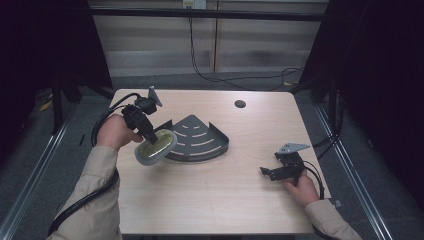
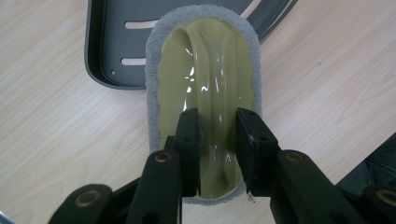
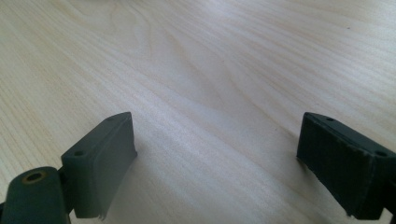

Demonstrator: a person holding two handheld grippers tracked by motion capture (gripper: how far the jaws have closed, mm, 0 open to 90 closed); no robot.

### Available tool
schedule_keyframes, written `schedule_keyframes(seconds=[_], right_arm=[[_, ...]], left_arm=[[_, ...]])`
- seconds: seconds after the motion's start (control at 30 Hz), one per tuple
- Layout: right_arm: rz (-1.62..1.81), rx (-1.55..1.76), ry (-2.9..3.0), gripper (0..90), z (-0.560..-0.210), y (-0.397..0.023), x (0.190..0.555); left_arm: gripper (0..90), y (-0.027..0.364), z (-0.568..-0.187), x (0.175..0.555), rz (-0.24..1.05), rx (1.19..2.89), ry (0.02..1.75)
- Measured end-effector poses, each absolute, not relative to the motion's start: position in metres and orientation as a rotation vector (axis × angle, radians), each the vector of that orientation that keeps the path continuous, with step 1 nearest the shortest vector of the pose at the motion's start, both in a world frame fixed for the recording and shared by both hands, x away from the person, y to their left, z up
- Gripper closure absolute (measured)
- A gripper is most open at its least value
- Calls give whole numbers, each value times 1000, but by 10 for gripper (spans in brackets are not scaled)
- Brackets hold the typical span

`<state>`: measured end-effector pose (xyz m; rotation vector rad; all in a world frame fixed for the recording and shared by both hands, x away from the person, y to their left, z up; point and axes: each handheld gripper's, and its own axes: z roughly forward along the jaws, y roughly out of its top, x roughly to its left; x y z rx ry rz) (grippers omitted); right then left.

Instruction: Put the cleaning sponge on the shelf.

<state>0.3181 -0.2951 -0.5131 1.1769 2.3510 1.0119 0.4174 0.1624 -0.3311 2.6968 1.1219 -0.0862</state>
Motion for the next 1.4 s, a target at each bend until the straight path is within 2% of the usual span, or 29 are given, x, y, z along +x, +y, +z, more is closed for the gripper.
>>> schedule_keyframes(seconds=[1.4], right_arm=[[1012, 1175, 2351, 109, -513, -295, 318]], left_arm=[[715, 145, -345, 466, -45, 2675, 1166]])
